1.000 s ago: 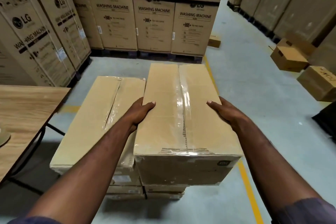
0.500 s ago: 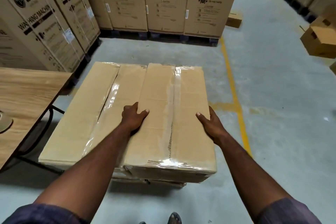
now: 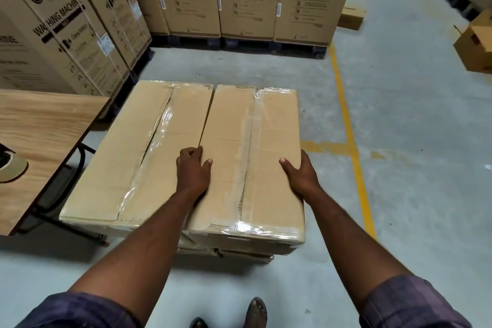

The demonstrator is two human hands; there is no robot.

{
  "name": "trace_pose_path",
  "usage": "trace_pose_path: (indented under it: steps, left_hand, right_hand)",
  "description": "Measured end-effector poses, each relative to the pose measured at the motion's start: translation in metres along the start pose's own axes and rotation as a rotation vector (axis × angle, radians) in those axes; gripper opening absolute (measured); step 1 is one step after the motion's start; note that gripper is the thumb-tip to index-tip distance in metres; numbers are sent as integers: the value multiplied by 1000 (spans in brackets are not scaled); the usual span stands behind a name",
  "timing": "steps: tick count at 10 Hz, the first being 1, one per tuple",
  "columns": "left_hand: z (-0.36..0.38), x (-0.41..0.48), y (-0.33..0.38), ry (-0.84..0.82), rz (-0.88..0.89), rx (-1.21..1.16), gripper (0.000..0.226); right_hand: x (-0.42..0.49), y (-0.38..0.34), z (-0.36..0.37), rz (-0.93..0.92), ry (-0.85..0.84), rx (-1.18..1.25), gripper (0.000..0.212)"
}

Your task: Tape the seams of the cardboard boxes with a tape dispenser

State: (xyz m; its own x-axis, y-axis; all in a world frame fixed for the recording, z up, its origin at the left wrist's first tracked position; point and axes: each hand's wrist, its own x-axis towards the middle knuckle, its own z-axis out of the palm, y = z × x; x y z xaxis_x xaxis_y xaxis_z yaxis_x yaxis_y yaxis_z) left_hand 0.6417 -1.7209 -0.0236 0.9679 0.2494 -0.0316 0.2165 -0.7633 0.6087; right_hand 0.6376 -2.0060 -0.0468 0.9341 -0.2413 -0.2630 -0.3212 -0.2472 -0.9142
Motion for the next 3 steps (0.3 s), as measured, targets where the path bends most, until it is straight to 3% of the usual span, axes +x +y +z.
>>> trace_pose_path:
  steps: [1, 3]
  left_hand:
    - [-12, -11, -3, -80, 27, -42, 54]
    - [-50, -37, -37, -71, 24, -101, 52]
  right_hand:
    - [-6, -6, 9, -8, 142, -200, 56]
    - [-41, -39, 47, -112, 268, -678, 64]
